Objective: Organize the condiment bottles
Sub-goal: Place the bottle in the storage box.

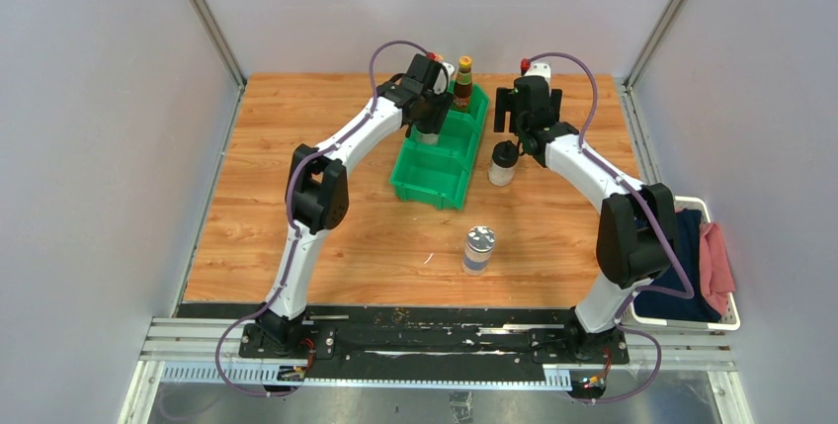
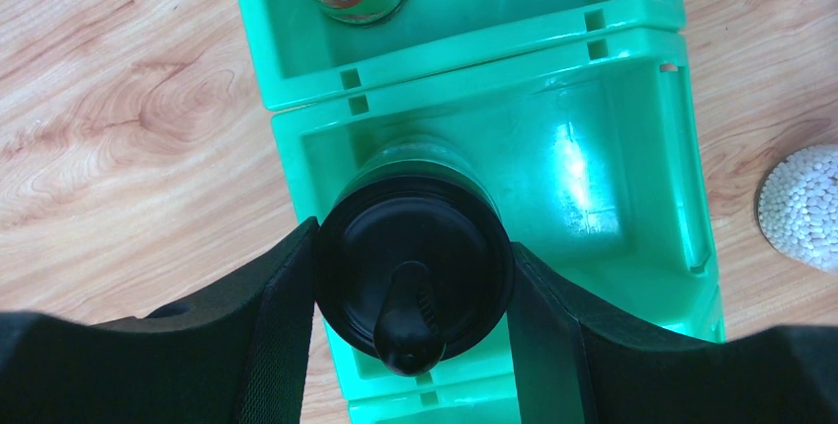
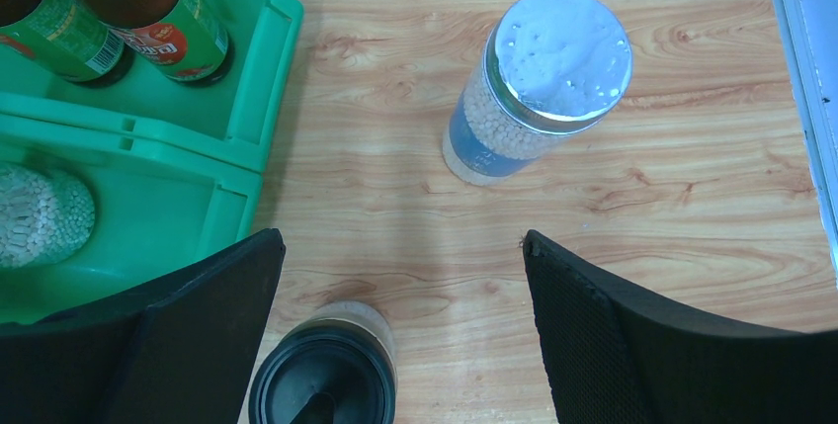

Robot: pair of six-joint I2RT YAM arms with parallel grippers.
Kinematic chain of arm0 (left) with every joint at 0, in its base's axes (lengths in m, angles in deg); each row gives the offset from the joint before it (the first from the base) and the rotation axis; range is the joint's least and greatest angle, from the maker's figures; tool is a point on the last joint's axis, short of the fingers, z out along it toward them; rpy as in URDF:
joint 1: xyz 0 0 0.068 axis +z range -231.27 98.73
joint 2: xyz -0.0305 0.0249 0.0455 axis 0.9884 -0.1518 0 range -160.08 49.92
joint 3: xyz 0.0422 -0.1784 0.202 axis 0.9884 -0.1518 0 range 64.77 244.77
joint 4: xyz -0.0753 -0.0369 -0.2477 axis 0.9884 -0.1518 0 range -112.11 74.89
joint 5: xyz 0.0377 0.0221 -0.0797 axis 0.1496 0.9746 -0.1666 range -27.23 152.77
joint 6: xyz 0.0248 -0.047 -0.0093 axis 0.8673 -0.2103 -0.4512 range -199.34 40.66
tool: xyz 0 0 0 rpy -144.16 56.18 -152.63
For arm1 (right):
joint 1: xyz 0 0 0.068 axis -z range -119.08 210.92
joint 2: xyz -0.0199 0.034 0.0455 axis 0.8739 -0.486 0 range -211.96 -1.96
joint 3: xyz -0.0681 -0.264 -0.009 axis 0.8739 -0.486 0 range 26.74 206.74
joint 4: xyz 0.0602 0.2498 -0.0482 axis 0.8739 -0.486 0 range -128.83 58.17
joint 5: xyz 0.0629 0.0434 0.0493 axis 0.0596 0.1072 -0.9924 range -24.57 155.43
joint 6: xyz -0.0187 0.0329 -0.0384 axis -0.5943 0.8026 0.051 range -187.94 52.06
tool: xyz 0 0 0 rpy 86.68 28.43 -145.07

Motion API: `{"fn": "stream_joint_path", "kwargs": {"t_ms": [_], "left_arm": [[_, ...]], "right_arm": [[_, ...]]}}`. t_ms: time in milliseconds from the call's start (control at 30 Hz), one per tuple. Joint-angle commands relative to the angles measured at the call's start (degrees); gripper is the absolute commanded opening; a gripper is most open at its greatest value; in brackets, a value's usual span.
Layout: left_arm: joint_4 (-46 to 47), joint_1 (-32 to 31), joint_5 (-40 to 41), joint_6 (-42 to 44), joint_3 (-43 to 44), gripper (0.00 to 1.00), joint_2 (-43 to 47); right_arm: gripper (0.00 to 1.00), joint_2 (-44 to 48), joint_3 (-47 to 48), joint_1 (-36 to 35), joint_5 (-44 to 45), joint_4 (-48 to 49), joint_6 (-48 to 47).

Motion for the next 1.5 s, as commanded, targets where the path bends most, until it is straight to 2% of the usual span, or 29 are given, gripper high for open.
{"fn": "stream_joint_path", "kwargs": {"t_ms": [0, 500, 767, 1133, 1467], "left_arm": [[0.8, 0.3, -0.3, -0.5, 2.8, 0.24, -0.6], [0.7, 0.6, -0.7, -1.1, 3.2, 0.58, -1.2], [0.7, 0.6, -0.8, -1.3, 3.4, 0.63, -1.6], [0.6, 0.6, -0.6, -1.0, 3.3, 0.78, -1.8], [0.6, 0.7, -0.1, -1.5, 3.4, 0.81, -1.8]], "right_arm": [[0.95, -0.7, 2.1, -0.6, 1.0, -0.3, -0.7], [0.95, -1.3, 2.6, -0.6, 0.9, -0.6, -0.9], [0.95, -1.5, 2.7, -0.6, 1.0, -0.7, -0.8], [0.95, -1.6, 2.6, -0.6, 0.8, -0.8, -0.8], [0.95, -1.8, 2.6, -0.7, 0.9, -0.9, -0.7]]}}
